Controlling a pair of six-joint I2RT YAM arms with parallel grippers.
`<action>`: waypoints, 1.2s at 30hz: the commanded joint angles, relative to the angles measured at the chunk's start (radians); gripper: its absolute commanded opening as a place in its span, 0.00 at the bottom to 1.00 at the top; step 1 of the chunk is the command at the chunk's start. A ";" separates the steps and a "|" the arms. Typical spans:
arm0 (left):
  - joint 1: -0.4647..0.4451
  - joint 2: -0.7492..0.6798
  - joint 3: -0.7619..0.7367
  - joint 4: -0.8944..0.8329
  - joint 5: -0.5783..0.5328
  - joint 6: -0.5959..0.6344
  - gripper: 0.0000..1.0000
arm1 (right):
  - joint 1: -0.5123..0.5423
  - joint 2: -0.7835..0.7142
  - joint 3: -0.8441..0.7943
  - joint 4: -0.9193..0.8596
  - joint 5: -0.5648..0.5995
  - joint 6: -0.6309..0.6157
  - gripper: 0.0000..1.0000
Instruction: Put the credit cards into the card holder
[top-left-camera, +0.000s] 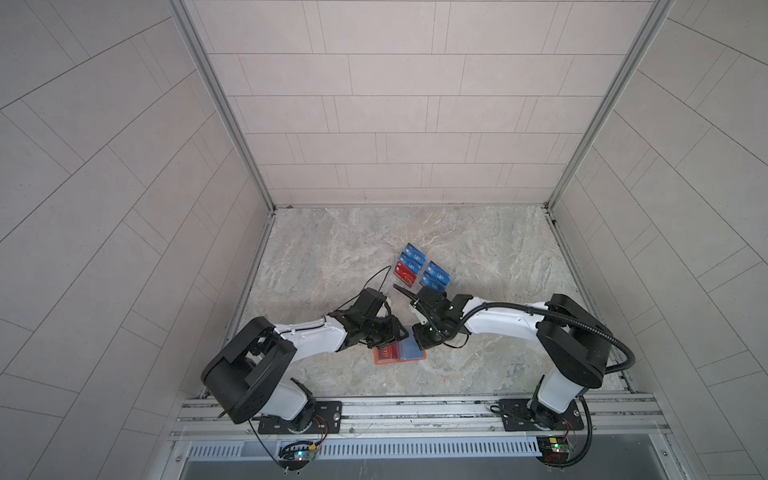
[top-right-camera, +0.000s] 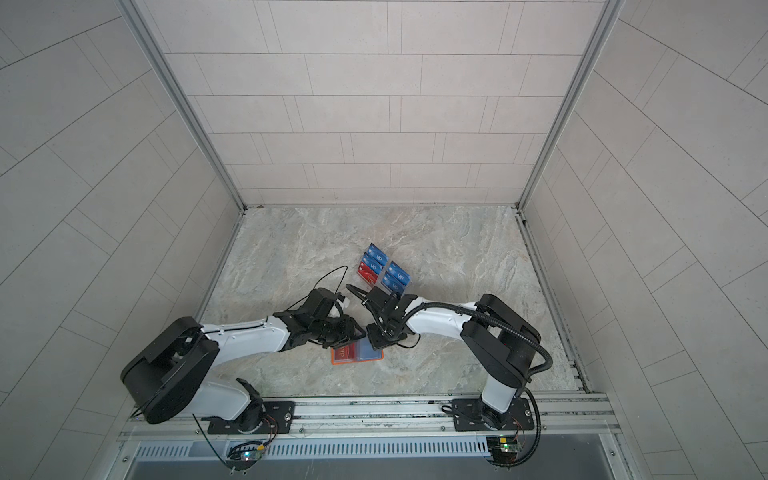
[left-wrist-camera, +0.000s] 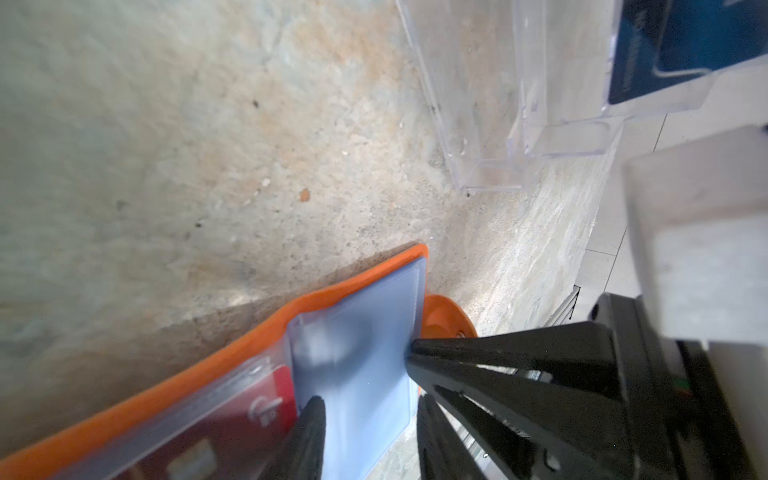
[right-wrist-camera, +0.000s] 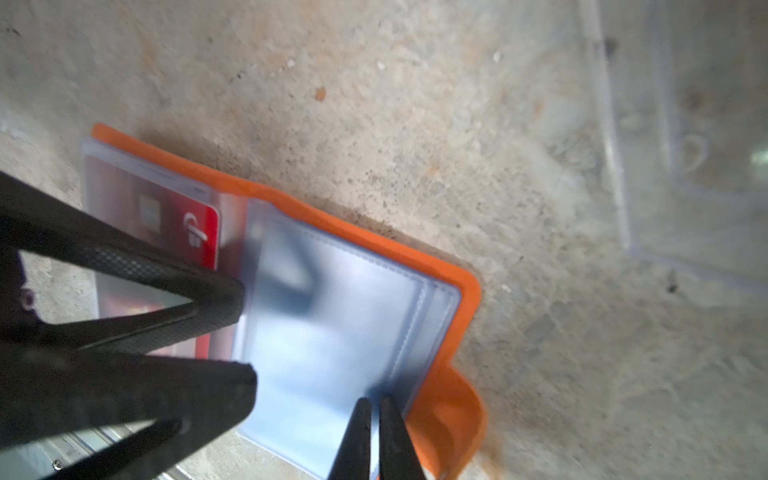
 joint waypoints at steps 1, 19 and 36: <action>-0.007 0.014 -0.016 0.014 -0.003 0.005 0.42 | -0.003 -0.004 -0.012 -0.017 0.021 0.006 0.10; -0.015 0.052 -0.054 0.133 0.036 -0.055 0.41 | -0.003 0.006 -0.010 -0.006 0.017 0.009 0.10; -0.016 0.050 -0.131 0.306 0.053 -0.176 0.41 | -0.002 0.007 -0.013 0.006 0.014 0.017 0.10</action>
